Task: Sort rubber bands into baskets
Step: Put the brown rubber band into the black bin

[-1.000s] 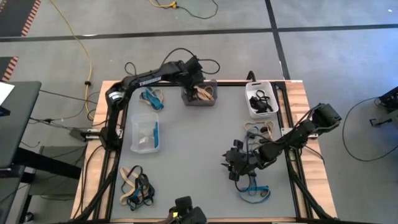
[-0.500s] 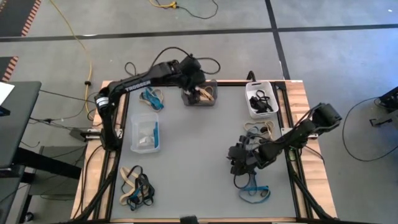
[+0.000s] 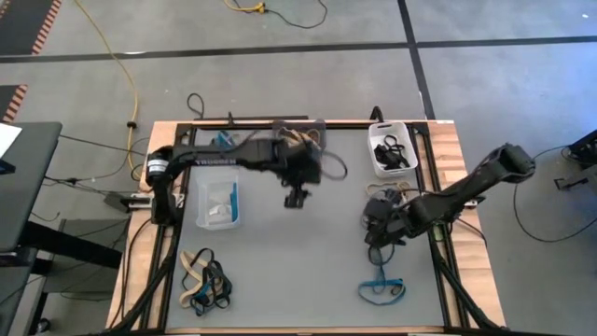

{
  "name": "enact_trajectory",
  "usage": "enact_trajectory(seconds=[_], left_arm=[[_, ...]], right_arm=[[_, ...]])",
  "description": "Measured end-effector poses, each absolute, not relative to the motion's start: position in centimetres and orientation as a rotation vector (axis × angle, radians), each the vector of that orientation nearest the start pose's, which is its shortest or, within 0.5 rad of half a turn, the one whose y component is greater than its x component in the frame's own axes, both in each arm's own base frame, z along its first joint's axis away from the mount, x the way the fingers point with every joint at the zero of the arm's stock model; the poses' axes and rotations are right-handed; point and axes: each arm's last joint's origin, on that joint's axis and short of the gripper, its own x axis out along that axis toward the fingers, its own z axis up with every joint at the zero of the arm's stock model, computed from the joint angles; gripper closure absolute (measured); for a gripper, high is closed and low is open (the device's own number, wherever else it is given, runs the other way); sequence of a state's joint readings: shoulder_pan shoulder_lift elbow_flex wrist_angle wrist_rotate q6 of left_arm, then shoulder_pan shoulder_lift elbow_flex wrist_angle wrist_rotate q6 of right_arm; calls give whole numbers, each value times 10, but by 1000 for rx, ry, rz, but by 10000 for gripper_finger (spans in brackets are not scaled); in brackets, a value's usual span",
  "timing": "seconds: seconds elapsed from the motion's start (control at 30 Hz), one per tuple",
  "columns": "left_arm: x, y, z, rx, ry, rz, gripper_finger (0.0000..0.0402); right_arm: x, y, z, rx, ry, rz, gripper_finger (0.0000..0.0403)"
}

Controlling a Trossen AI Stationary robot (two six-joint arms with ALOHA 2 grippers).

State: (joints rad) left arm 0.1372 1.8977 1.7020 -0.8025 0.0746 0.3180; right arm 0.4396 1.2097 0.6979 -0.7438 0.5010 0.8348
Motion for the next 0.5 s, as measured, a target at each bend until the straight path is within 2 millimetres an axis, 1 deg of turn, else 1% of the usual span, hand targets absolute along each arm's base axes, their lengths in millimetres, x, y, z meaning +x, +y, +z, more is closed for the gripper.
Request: enact_trajectory(seconds=[0.1,0.23,0.37,0.5], left_arm=[[406,32,263,207,1013,-152,171],[405,9,237,236,1001,-203,171],[402,-5,210,245,984,-227,171],[397,-11,189,228,951,-221,171]], right_arm=[[169,71,200,233,1057,-495,191],[153,75,203,295,1158,-469,191],[145,83,201,301,1204,-462,191],[143,91,197,290,1223,-473,191]])
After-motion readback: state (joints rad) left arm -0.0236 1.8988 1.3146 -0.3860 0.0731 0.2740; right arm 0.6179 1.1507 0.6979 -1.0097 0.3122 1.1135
